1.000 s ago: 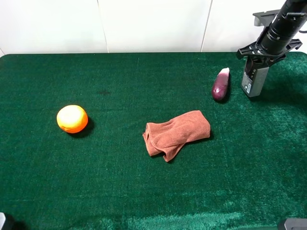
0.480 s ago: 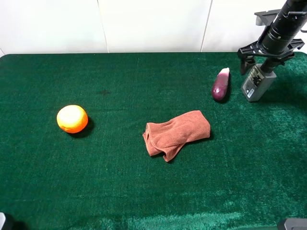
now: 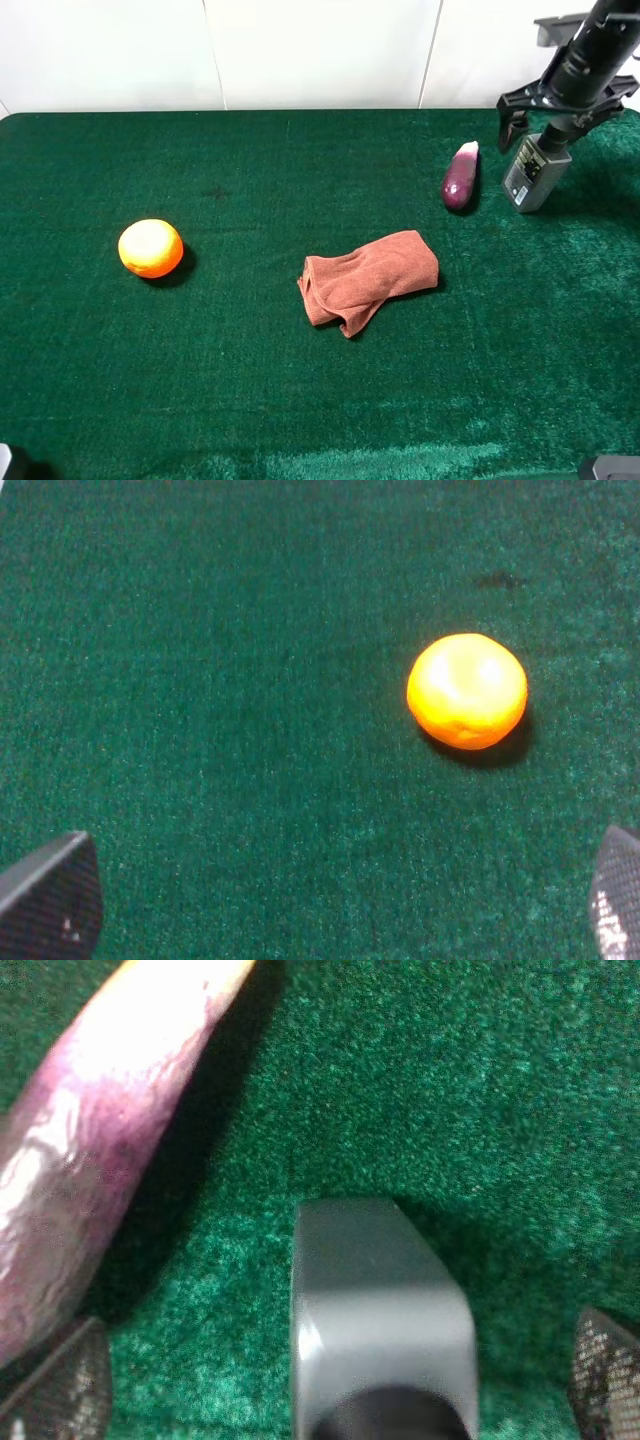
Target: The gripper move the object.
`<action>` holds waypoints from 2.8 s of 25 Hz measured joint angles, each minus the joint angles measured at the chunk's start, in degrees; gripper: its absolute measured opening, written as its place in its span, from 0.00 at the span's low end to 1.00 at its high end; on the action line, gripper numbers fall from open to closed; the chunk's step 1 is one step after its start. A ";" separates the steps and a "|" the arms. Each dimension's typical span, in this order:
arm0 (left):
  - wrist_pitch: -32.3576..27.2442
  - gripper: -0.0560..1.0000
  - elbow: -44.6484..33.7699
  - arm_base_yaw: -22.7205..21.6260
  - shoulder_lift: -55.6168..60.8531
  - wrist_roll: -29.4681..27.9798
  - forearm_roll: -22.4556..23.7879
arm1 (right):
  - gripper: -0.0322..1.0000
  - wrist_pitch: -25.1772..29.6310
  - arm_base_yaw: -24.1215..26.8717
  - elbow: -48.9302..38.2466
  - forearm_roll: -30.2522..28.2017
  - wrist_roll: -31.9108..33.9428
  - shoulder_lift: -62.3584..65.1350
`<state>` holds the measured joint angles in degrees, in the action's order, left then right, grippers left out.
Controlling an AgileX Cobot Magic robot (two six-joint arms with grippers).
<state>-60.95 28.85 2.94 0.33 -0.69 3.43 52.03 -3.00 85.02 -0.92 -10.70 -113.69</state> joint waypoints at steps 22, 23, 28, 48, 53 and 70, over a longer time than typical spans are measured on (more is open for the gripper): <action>0.00 0.99 0.00 0.00 0.00 0.00 0.00 | 0.70 17.43 0.00 -2.86 0.00 7.38 30.34; 0.00 0.99 0.00 0.00 0.00 0.00 0.00 | 0.70 17.42 0.00 -4.00 0.00 7.91 32.35; 0.00 0.99 0.00 0.00 0.00 0.00 0.00 | 0.70 17.54 0.00 -10.20 0.16 9.77 42.23; 0.00 0.99 0.00 0.00 0.00 0.00 0.00 | 0.70 17.75 0.00 -32.62 0.21 13.60 89.62; 0.00 0.99 0.00 0.00 0.00 0.00 0.00 | 0.70 17.85 0.00 -38.06 0.21 13.83 100.29; 0.00 0.99 0.00 0.00 0.00 0.00 0.00 | 0.70 11.29 0.00 -54.43 -0.60 15.07 114.07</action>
<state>-60.95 28.85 2.94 0.33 -0.69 3.43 63.32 -3.00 30.59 -1.52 4.37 0.38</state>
